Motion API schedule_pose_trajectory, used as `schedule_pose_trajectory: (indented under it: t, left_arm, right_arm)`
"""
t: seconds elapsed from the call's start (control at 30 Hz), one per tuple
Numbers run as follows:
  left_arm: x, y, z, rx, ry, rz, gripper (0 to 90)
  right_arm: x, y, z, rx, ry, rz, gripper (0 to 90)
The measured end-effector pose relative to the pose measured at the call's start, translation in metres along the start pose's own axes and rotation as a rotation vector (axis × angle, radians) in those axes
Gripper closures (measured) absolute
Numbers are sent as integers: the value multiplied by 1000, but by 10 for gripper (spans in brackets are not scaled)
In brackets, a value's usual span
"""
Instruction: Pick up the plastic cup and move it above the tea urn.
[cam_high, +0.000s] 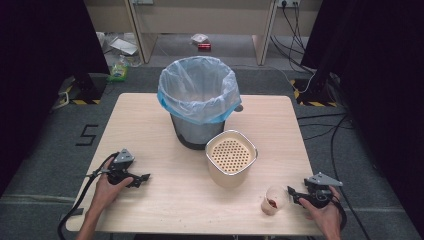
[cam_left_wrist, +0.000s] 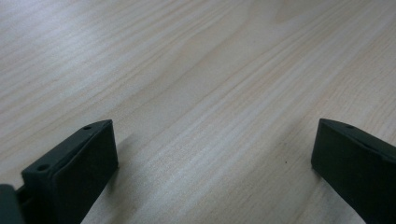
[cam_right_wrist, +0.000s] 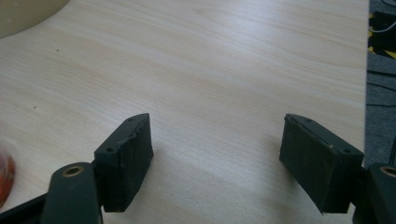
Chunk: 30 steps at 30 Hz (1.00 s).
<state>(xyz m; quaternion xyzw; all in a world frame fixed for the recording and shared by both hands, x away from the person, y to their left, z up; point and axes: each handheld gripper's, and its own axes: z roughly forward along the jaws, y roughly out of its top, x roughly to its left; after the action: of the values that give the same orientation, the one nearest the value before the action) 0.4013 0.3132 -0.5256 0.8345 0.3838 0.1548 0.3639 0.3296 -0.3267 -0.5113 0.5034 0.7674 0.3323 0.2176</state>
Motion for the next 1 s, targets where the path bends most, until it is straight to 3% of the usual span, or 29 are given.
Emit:
schedule_pose_trajectory:
  t: [0.23, 0.4, 0.73, 1.0]
  left_arm:
    - [0, 0, 0, 0, 0, 0, 0]
    - [0, 0, 0, 0, 0, 0, 0]
    - [0, 0, 0, -1, 0, -1, 0]
    - [0, 0, 0, -1, 0, -1, 0]
  right_arm:
    - [8, 13, -17, -65, 8, 4, 358]
    - [18, 21, -30, -74, 22, -2, 418]
    - [34, 44, -61, -135, 41, -14, 450]
    - [51, 50, -72, -126, 95, -55, 478]
